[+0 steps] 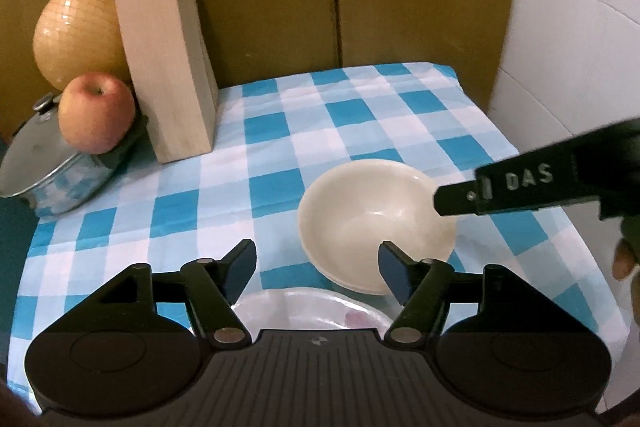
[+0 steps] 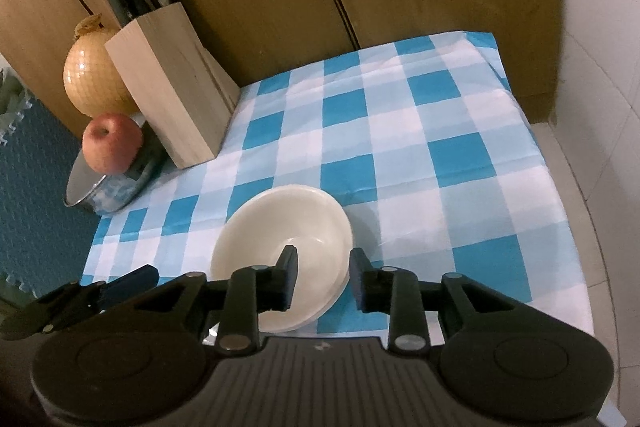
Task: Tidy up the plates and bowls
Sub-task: 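Move the held cream bowls above the red-flower plate stack with the right gripper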
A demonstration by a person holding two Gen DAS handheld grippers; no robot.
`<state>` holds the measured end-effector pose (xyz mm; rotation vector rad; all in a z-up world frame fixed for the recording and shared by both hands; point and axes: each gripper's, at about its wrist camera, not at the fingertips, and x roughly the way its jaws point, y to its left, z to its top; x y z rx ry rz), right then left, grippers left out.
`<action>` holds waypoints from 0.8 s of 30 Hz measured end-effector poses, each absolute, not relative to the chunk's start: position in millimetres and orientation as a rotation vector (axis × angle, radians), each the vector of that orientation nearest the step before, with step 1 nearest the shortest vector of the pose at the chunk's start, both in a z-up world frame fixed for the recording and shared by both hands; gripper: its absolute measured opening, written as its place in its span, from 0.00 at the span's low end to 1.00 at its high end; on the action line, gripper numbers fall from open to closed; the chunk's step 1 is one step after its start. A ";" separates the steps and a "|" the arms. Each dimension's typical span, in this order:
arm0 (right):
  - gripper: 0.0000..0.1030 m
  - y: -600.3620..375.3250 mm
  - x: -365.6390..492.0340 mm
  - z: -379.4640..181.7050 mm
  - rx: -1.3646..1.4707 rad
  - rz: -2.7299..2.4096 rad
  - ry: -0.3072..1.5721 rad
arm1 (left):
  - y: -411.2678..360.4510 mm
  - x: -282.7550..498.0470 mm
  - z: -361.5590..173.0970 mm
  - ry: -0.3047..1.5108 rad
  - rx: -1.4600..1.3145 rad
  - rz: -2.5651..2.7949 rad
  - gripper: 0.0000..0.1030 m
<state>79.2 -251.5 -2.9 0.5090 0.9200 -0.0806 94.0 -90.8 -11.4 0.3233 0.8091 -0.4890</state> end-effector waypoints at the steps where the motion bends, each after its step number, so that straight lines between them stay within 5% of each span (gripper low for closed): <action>1: 0.24 -251.3 80.3 -4.2 0.506 -0.082 0.923 | -91.4 93.0 -12.0 0.808 0.330 -0.494 0.74; 24: 0.28 -263.4 114.0 -41.0 0.579 -0.103 1.039 | -84.1 111.6 -32.5 0.850 0.350 -0.614 0.89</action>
